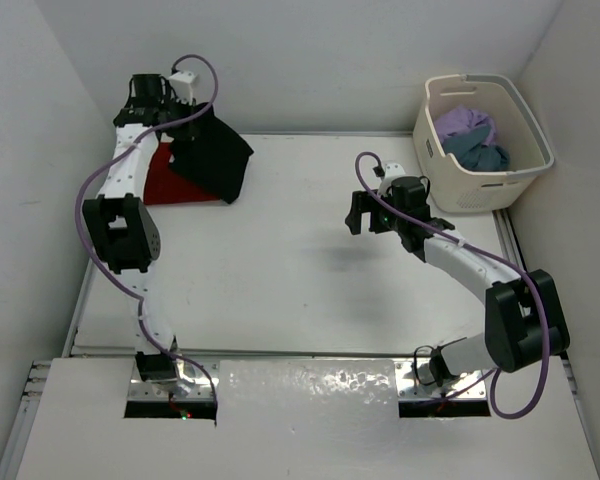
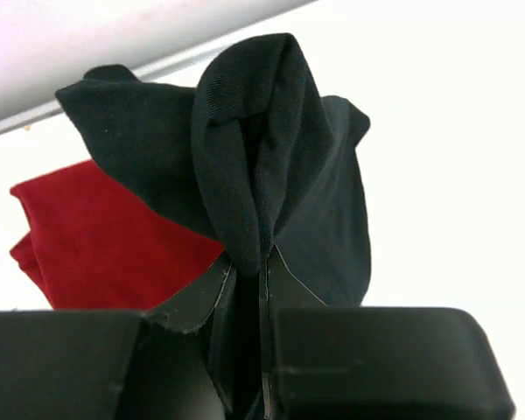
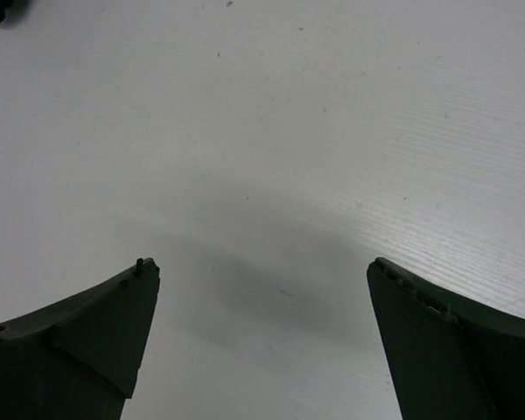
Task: Fold and stack the t-shirts
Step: Put the neatly folded tshirt into the corner of the board with the left arm
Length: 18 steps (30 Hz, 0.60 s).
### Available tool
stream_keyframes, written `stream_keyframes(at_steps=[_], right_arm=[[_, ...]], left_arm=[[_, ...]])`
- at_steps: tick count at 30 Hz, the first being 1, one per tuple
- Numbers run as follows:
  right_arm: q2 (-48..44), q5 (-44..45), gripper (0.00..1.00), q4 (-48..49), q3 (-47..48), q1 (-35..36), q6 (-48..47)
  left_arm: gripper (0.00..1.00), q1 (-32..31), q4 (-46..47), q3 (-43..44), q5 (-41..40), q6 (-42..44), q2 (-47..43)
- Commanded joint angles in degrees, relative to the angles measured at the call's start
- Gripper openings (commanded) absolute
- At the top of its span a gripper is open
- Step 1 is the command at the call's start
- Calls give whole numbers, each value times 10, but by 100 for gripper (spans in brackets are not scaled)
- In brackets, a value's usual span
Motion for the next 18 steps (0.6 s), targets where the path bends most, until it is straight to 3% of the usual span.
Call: stream_keyframes(at_steps=[1, 5, 10, 18], right_arm=[[2, -3, 99, 21, 6, -3, -1], [6, 1, 99, 14, 11, -3, 0], [4, 0, 99, 12, 10, -3, 0], [4, 4, 99, 12, 10, -3, 6]], left_arm=[[0, 34, 70, 38, 55, -29, -1], [0, 53, 66, 64, 112, -29, 25], [0, 69, 24, 123, 105, -27, 90], [0, 96, 24, 130, 80, -30, 115]])
